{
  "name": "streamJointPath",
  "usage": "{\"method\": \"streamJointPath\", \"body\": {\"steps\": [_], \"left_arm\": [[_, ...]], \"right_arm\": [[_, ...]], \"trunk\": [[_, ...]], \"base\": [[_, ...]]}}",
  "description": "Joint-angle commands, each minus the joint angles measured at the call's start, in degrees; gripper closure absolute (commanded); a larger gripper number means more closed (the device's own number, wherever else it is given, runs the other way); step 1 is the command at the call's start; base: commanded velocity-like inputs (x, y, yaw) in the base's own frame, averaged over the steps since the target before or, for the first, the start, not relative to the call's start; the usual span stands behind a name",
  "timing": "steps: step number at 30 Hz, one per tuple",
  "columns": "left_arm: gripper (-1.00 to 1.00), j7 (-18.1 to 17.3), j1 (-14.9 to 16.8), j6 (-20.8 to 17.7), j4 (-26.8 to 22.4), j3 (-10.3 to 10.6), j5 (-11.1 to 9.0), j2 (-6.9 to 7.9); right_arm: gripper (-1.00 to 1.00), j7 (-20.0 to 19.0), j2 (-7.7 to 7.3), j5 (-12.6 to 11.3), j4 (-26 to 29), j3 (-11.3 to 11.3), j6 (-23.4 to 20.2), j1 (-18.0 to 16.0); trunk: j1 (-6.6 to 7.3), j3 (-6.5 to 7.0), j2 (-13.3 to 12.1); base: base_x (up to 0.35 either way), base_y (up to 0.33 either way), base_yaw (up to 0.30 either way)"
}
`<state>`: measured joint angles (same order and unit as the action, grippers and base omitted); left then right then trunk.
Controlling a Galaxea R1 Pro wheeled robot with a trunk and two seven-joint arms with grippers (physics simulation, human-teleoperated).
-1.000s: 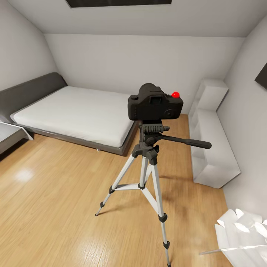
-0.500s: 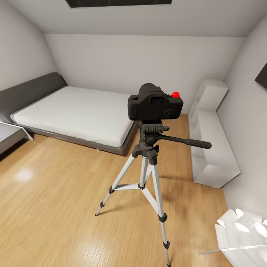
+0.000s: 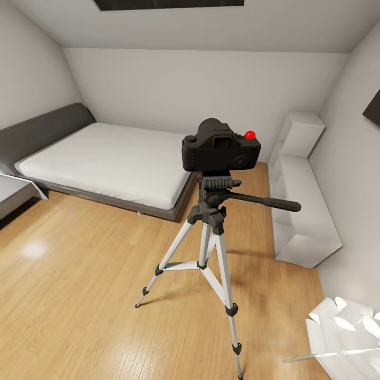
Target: Attach the digital camera to the camera tripod in the bedroom.
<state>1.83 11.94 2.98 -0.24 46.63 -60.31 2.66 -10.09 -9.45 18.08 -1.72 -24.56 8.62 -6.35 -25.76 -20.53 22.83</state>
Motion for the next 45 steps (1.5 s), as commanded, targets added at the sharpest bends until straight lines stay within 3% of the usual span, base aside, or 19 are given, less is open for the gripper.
{"method": "streamJointPath", "body": {"steps": [1,24,45], "left_arm": [[-1.0,0.17,0.01,0.11,-0.03,0.48,-0.33,-0.01],[-1.0,0.18,0.01,0.09,-0.03,0.48,-0.33,0.02],[-1.0,0.13,0.01,0.09,-0.03,0.48,-0.33,0.04]], "right_arm": [[-1.0,-0.11,-0.04,0.41,-0.19,-0.48,0.33,-0.06],[-1.0,-0.2,-0.03,0.37,-0.22,-0.48,0.31,-0.07],[-1.0,1.89,1.23,0.32,-0.22,-0.48,0.34,-0.06]], "trunk": [[-0.03,-0.08,0.09],[-0.03,-0.08,0.09],[-0.03,0.66,0.09]], "base": [[0.0,0.0,0.0],[0.0,0.0,0.0],[0.0,0.0,0.0]]}}
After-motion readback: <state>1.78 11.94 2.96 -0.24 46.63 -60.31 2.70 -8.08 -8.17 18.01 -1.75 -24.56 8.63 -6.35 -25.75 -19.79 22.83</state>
